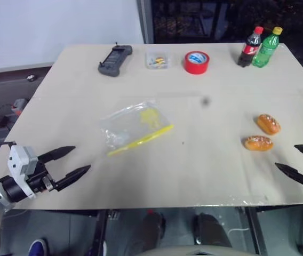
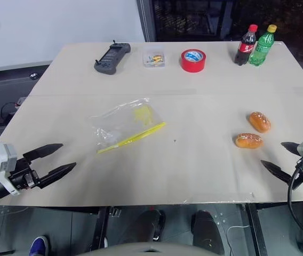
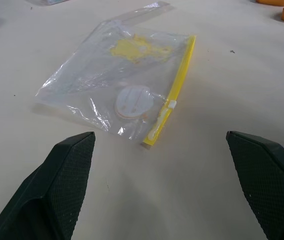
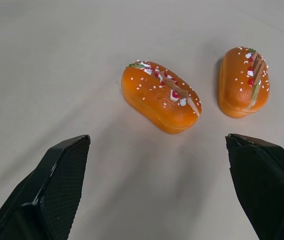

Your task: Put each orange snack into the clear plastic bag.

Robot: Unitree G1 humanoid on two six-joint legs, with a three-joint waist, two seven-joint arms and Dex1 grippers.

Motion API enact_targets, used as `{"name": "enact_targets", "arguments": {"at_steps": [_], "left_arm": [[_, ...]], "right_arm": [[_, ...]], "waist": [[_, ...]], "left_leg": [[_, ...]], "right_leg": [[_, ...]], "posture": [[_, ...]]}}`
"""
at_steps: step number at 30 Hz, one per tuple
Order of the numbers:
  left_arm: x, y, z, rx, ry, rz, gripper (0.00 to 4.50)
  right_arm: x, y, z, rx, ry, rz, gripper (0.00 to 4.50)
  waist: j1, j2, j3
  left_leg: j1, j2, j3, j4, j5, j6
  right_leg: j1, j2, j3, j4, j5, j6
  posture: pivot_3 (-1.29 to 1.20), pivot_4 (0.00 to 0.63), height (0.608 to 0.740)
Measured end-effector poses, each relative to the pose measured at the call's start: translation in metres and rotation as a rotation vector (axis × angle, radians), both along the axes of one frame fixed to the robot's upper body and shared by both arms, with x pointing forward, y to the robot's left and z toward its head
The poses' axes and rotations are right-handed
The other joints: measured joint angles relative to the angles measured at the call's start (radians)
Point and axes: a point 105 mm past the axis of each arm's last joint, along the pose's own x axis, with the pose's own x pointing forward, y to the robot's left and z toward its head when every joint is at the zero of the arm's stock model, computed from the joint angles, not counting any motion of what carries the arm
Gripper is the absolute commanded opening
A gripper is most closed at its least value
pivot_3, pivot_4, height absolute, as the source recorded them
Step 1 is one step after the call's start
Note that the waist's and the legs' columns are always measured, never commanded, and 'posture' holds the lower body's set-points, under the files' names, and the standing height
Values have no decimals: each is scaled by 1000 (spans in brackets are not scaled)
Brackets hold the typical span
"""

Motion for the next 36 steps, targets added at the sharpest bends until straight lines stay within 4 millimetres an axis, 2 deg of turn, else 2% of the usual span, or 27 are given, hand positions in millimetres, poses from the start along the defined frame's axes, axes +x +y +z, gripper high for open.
{"name": "enact_targets", "arguments": {"at_steps": [14,19,22,23,26,27,29,33,36], "left_arm": [[11,-13,-2,-56,-7,33,4477],[18,-11,-4,-89,4,117,4477],[29,-12,-1,-164,26,210,4477],[33,-13,1,-217,64,244,4477],[37,-17,2,-260,102,258,4477],[36,-16,-3,-306,196,273,4477],[50,-18,-4,-488,390,276,4477],[54,-5,-22,-567,592,332,4477],[66,-2,-21,-617,654,325,4477]], "right_arm": [[5,10,7,24,-43,29,4453],[11,22,7,51,-63,60,4453],[18,40,15,77,-99,123,4453],[20,52,19,90,-109,169,4453],[20,70,21,99,-116,236,4453],[22,81,18,76,-113,270,4453],[31,133,25,43,-166,447,4453],[35,166,27,50,-194,556,4453],[35,178,25,60,-195,596,4453]], "waist": [[1,0,0],[0,0,0],[0,0,0],[-1,0,0],[-1,0,0],[-1,-1,-1],[-4,0,0],[-11,-1,0],[-1,-2,0]], "left_leg": [[0,0,0,0,0,0],[0,0,0,0,0,0],[0,0,0,1,0,0],[0,0,0,1,0,0],[0,0,0,1,0,0],[0,0,0,2,0,0],[1,0,-1,2,0,0],[1,-1,0,2,2,-4],[0,-2,-1,2,3,-5]], "right_leg": [[0,0,0,0,0,0],[0,0,0,0,0,0],[0,1,0,1,1,1],[0,1,0,1,1,1],[0,1,-1,1,1,1],[0,1,-2,1,1,1],[-1,2,-4,2,1,2],[-1,3,-4,2,1,2],[-1,2,-5,2,1,1]], "posture": [[0,150,740],[0,150,740],[0,150,740],[0,150,740],[0,150,740],[0,150,740],[0,150,740],[0,150,740],[0,150,740]]}}
